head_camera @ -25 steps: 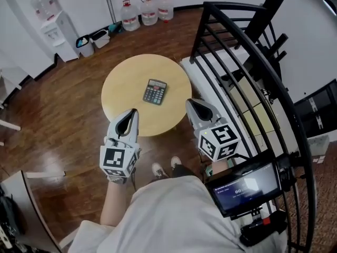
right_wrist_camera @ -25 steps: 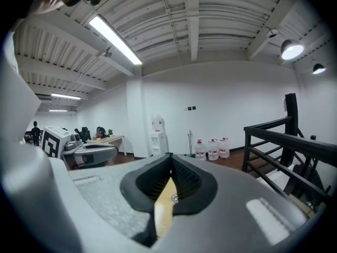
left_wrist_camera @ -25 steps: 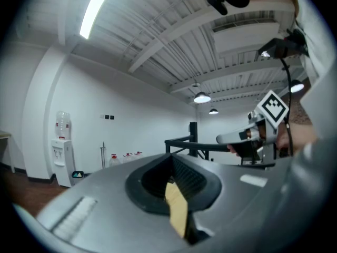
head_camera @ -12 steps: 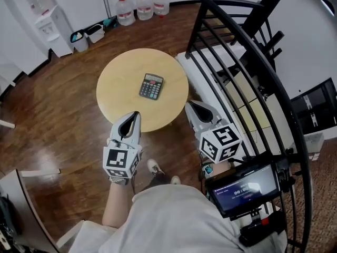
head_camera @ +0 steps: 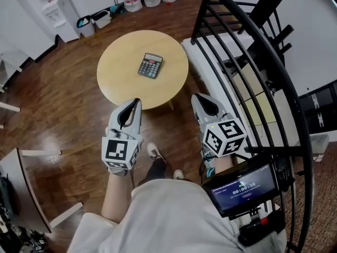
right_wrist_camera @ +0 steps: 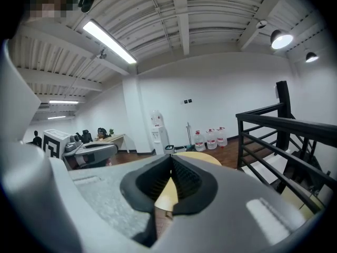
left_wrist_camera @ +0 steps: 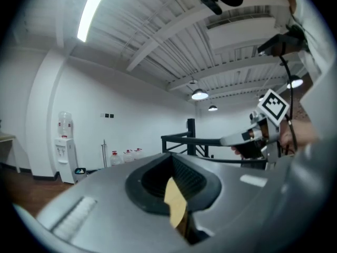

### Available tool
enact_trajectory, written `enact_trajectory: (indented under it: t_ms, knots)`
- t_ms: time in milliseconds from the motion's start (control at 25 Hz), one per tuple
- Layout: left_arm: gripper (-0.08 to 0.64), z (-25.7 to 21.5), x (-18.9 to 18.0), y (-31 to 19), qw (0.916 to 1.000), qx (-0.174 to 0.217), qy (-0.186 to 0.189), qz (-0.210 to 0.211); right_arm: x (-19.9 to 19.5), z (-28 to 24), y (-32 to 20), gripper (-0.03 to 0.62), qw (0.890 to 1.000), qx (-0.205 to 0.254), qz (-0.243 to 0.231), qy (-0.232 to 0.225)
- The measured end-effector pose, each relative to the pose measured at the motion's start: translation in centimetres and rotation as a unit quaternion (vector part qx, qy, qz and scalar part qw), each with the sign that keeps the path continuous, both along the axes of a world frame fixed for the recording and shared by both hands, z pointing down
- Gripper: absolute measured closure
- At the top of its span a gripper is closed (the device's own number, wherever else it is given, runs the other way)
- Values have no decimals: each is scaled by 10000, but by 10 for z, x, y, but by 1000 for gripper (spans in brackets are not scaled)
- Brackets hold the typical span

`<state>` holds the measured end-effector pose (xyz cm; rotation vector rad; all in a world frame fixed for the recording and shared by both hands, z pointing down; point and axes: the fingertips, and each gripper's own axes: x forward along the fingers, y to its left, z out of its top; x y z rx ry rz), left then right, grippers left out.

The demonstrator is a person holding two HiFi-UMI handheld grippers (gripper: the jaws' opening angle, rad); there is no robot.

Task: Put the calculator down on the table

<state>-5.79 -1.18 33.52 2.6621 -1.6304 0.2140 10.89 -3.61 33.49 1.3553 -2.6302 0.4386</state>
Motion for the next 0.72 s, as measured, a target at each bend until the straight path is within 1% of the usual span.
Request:
enact_trajectory:
  t_ms: [120, 200, 280, 360, 480, 720]
  knots:
    - [565, 1, 17, 31, 9995, -95, -161, -241, 17, -8, 30, 589, 9999, 83, -58, -114]
    - [575, 3, 28, 48, 9983, -151, -358, -436, 29, -15, 50, 589, 9996, 165, -84, -210]
    - [575, 0, 40, 65, 9975, -119, -458, -534, 41, -20, 71, 589, 9992, 249, -98, -289]
    - [575, -6, 57, 85, 9982, -31, -386, -463, 55, -23, 94, 589, 9990, 288, -85, -341]
    - [561, -16, 84, 115, 9993, 92, -305, -206, 73, -28, 124, 589, 9989, 340, -91, -317]
    - [555, -23, 127, 158, 9994, 42, -346, 4, 100, -36, 164, 589, 9987, 405, -156, -286]
